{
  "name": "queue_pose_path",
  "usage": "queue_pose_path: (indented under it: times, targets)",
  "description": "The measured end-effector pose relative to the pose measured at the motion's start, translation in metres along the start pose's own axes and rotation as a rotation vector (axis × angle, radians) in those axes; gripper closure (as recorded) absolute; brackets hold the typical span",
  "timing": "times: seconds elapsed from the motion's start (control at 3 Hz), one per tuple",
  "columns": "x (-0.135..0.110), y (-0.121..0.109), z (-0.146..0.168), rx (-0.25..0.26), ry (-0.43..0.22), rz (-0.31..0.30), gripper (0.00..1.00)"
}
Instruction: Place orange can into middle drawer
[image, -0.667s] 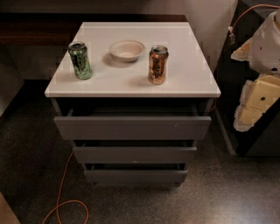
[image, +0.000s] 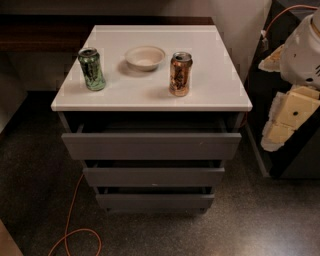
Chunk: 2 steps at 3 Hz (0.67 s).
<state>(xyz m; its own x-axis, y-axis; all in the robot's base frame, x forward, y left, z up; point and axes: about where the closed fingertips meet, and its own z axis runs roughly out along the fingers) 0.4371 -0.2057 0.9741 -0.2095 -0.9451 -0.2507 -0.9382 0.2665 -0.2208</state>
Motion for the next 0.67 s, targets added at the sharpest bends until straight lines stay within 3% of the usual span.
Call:
queue_pose_path:
  times: [0.67]
  targets:
    - [-0.057, 0.043, 0.037, -0.099, -0.195, 0.039, 0.00]
